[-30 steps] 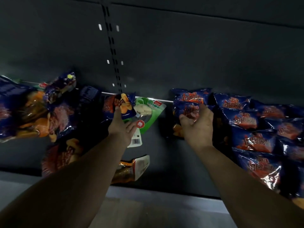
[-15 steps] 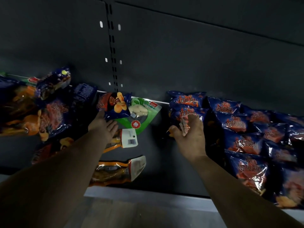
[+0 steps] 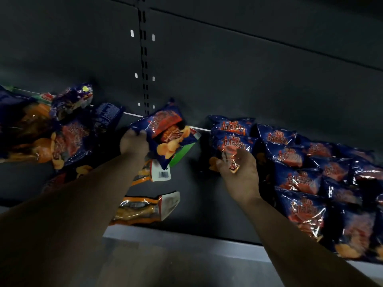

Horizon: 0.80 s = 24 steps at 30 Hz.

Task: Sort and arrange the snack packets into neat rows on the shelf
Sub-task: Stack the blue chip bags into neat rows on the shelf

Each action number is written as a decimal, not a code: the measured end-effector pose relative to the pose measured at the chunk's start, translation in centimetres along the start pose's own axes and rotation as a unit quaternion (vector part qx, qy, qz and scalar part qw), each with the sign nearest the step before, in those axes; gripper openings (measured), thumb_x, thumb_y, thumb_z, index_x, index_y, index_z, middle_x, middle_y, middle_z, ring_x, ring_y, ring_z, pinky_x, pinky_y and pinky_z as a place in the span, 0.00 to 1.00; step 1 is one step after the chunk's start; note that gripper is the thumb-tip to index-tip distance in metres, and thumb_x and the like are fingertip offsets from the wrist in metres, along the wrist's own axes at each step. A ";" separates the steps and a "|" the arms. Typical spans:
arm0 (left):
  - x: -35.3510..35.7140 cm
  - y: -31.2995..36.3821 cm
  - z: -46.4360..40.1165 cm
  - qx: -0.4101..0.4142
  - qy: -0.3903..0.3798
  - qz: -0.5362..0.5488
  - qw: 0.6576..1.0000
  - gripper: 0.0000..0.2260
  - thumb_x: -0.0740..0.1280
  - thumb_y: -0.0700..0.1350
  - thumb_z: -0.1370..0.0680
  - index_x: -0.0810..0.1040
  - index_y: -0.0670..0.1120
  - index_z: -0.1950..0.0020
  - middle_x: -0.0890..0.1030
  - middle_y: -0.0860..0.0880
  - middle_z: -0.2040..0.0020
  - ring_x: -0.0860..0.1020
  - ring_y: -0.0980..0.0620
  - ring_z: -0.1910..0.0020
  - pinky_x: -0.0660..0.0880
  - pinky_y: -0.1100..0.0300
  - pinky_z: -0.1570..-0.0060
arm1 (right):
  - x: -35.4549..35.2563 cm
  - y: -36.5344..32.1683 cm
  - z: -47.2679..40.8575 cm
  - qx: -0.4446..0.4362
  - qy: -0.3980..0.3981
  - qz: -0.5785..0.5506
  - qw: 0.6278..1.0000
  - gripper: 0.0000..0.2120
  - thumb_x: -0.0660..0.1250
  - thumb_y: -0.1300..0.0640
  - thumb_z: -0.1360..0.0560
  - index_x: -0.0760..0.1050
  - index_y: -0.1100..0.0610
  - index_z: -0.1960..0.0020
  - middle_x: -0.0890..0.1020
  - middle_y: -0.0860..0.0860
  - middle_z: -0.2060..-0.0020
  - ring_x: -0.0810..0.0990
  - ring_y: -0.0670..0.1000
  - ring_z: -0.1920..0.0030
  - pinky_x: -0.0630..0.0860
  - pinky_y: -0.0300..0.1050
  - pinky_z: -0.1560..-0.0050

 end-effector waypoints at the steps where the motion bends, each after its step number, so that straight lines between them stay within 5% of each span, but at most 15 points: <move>1: 0.2 0.7 0.3 0.033 -0.022 -0.024 0.999 0.06 0.61 0.45 0.20 0.77 0.47 0.50 0.79 0.39 0.42 0.78 0.39 0.43 0.75 0.47 0.41 | 0.2 -0.3 -0.1 0.007 -0.003 -0.017 1.000 0.27 0.71 0.53 0.27 0.68 0.58 0.32 0.69 0.51 0.39 0.71 0.47 0.40 0.64 0.33 0.41; 3: 0.9 2.0 0.9 0.107 -0.075 -0.064 0.989 0.05 0.61 0.45 0.20 0.75 0.49 0.55 0.80 0.40 0.46 0.78 0.40 0.46 0.74 0.42 0.42 | 0.2 -0.8 -0.3 0.019 -0.008 -0.072 0.997 0.31 0.72 0.50 0.28 0.65 0.57 0.30 0.70 0.51 0.37 0.73 0.48 0.40 0.69 0.39 0.38; 5: 1.7 2.8 1.6 0.142 -0.138 -0.095 0.976 0.05 0.60 0.44 0.19 0.76 0.48 0.48 0.80 0.41 0.46 0.78 0.42 0.45 0.74 0.43 0.42 | 0.0 -1.5 -0.4 0.038 -0.029 -0.120 0.992 0.33 0.72 0.49 0.28 0.63 0.56 0.29 0.71 0.52 0.35 0.73 0.47 0.40 0.72 0.38 0.44; 9: 2.8 4.7 4.5 0.201 -0.251 -0.073 0.944 0.09 0.57 0.40 0.17 0.73 0.47 0.40 0.79 0.51 0.50 0.77 0.58 0.53 0.74 0.67 0.55 | -0.9 -1.7 -0.7 0.083 -0.101 -0.198 0.972 0.34 0.69 0.46 0.27 0.60 0.54 0.26 0.70 0.46 0.38 0.70 0.44 0.41 0.67 0.38 0.46; 12: 3.5 4.7 5.9 0.195 -0.313 -0.054 0.928 0.11 0.55 0.38 0.18 0.72 0.45 0.39 0.79 0.54 0.52 0.77 0.64 0.59 0.72 0.74 0.64 | -0.5 -1.2 -0.7 0.118 -0.168 -0.229 0.952 0.38 0.71 0.38 0.34 0.66 0.54 0.30 0.75 0.49 0.39 0.76 0.50 0.41 0.72 0.46 0.41; 15: 3.7 4.7 6.7 0.198 -0.329 -0.068 0.921 0.10 0.56 0.38 0.18 0.73 0.48 0.41 0.79 0.56 0.53 0.78 0.64 0.58 0.74 0.71 0.61 | 0.6 -0.8 -0.2 0.147 -0.228 -0.292 0.917 0.36 0.75 0.36 0.38 0.74 0.55 0.38 0.81 0.55 0.43 0.81 0.56 0.44 0.77 0.51 0.45; 19: 3.9 4.2 6.8 0.164 -0.330 -0.077 0.926 0.08 0.57 0.41 0.17 0.74 0.48 0.45 0.80 0.52 0.56 0.78 0.60 0.61 0.75 0.64 0.60 | 0.9 -0.6 0.1 0.161 -0.251 -0.353 0.887 0.28 0.72 0.47 0.35 0.76 0.60 0.39 0.81 0.59 0.45 0.80 0.58 0.46 0.74 0.58 0.40; 22: 4.3 3.0 7.4 0.047 -0.368 -0.037 0.928 0.07 0.60 0.52 0.20 0.75 0.52 0.48 0.81 0.52 0.54 0.80 0.55 0.55 0.77 0.60 0.58 | 0.4 -0.2 -0.1 0.167 -0.222 -0.371 0.886 0.16 0.69 0.54 0.28 0.77 0.59 0.43 0.82 0.58 0.49 0.81 0.56 0.53 0.79 0.51 0.50; 24: 4.9 1.8 8.3 -0.014 -0.410 -0.049 0.911 0.20 0.63 0.61 0.28 0.74 0.52 0.41 0.82 0.50 0.47 0.80 0.50 0.48 0.76 0.54 0.51 | 0.3 0.3 -0.1 0.167 -0.212 -0.367 0.890 0.08 0.66 0.56 0.24 0.78 0.57 0.47 0.83 0.55 0.53 0.82 0.53 0.56 0.79 0.46 0.56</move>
Point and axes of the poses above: each hand's wrist, its own z-axis away from the middle knuckle, its own x-axis out of the palm, y = z × x, the point moved 5 cm from there along -z, towards the middle knuckle
